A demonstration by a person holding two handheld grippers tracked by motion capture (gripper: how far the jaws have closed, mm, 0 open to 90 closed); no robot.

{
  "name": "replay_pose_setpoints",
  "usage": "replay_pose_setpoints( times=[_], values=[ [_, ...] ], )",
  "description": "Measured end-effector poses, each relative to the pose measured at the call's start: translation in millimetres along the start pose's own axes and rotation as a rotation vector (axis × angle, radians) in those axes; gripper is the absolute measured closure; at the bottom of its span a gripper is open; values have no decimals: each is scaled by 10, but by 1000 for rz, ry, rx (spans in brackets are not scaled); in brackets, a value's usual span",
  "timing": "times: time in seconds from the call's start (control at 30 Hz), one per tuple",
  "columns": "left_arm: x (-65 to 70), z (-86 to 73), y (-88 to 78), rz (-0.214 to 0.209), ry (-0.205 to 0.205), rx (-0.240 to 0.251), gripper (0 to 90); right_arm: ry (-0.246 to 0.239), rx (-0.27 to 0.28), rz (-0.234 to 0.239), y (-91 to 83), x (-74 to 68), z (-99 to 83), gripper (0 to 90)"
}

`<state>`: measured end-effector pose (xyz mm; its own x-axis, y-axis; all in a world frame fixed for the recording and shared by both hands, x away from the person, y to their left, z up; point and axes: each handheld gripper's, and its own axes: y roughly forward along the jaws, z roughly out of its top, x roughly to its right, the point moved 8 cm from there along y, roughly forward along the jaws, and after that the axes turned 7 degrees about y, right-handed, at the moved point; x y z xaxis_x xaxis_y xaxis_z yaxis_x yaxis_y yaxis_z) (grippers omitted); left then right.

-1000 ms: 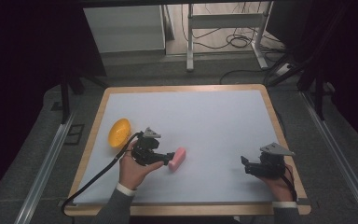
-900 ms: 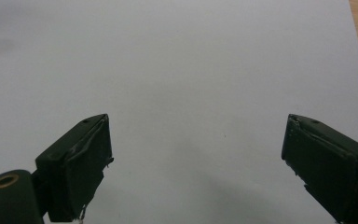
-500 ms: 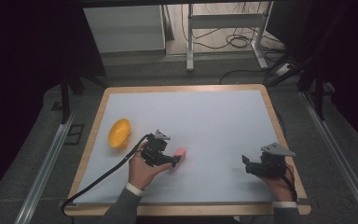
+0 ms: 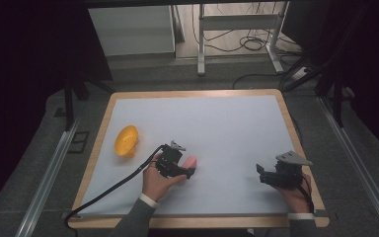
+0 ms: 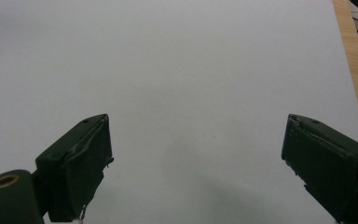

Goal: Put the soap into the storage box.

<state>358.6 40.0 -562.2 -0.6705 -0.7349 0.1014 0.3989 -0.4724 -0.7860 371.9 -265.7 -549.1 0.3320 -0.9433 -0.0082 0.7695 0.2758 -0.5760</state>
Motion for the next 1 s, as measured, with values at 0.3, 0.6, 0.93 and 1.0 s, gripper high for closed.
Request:
replay_pose_setpoints(
  times=[0.3, 0.6, 0.93, 1.0],
  values=[
    [17, -34, 94, 0, -6, -18, 319, 3, -1, -4, 5, 7, -4, 82],
    [35, -48, 149, -9, -17, -22, 429, 3, -2, -6, 10, 10, -6, 81],
    [24, -42, 152, -3, -15, -13, 561, 9, 16, -27, -9, 39, 12, 81],
    [19, -36, 145, 0, -19, -10, 579, 10, 14, -29, -8, 44, 9, 81]
  ],
)
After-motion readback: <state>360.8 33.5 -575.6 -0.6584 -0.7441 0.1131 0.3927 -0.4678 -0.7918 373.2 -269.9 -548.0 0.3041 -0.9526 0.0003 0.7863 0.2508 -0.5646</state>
